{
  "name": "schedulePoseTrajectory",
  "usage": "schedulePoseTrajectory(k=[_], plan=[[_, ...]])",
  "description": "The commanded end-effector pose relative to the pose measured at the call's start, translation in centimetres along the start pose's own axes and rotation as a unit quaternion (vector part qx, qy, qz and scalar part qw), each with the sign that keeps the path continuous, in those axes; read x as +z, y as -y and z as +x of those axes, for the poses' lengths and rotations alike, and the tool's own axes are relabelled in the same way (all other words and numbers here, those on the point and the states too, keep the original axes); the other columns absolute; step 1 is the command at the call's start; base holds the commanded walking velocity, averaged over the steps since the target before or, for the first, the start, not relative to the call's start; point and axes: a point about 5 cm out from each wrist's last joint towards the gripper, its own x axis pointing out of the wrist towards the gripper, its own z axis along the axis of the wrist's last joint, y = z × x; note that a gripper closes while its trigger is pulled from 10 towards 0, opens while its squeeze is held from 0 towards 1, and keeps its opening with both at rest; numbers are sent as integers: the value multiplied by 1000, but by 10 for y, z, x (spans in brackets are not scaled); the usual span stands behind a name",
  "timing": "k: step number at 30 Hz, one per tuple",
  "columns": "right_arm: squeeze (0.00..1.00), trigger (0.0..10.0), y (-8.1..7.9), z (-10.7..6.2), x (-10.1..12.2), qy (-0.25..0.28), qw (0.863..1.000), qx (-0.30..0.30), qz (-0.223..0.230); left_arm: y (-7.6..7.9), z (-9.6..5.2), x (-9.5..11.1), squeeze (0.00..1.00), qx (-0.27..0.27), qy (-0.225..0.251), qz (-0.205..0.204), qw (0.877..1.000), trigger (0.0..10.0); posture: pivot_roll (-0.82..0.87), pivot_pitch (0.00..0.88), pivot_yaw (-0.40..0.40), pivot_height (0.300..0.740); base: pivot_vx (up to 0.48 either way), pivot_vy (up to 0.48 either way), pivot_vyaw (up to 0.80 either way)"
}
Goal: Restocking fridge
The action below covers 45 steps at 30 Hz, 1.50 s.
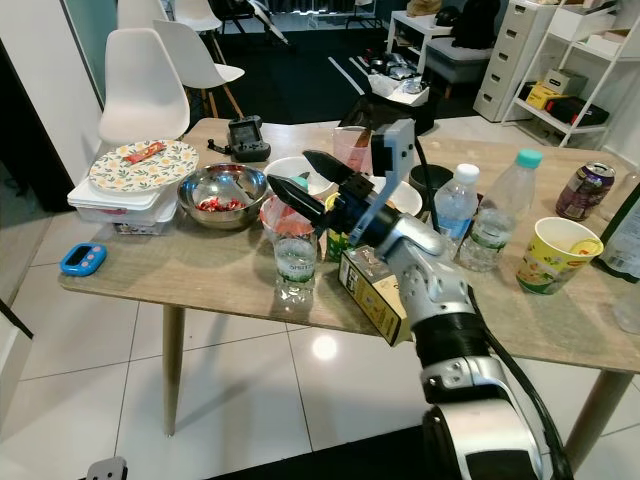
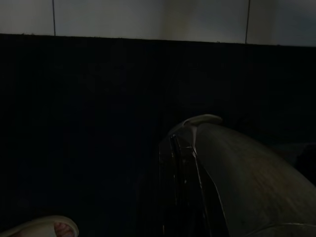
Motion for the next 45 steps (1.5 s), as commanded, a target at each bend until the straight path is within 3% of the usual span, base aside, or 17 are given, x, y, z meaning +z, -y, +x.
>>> schedulePoseTrajectory(k=[1, 9, 14, 27, 31, 38, 39, 40, 45], plan=[[0, 10000, -1, 6, -4, -26, 1000, -8, -14, -3, -1, -3, 0, 3, -7, 3, 1000, 10000, 2, 0, -18, 740, 0, 0, 0], [0, 10000, -9, 23, -12, -91, 995, -11, -51, -2, -1, -3, 0, 2, -7, 3, 1000, 10000, 2, 0, -19, 740, 0, 0, 0], [0, 10000, -9, 24, -10, -104, 993, -14, -45, -2, -1, -3, 0, 1, -7, 5, 1000, 10000, -1, 0, -18, 740, 0, 0, 0], [0, 10000, 0, 20, -14, -135, 988, -56, -41, 0, -1, -4, 0, 0, -8, 5, 1000, 10000, -2, 0, -20, 740, 0, 0, 0], [0, 10000, 9, 15, -20, -165, 981, -90, -43, 0, -1, -4, 0, -1, -8, 5, 1000, 10000, -1, 0, -23, 740, 0, 0, 0], [0, 10000, 10, 15, -17, -144, 985, -94, -17, 0, -1, -4, 0, -1, -8, 7, 1000, 10000, 0, 0, -25, 740, 0, 0, 0], [0, 6902, 10, 16, -16, -140, 985, -95, -13, 0, -1, -4, 0, -1, -8, 7, 1000, 10000, -2, 0, -24, 740, 0, 0, 0], [0, 0, 10, 16, -14, -135, 986, -97, -10, 0, -1, -4, 0, -2, -8, 8, 1000, 10000, -2, 0, -24, 740, 0, 0, 0], [0, 0, 10, 16, -14, -135, 986, -96, -10, 0, -1, -4, 0, -2, -9, 9, 1000, 10000, -1, 0, -25, 740, 0, 0, 0]])
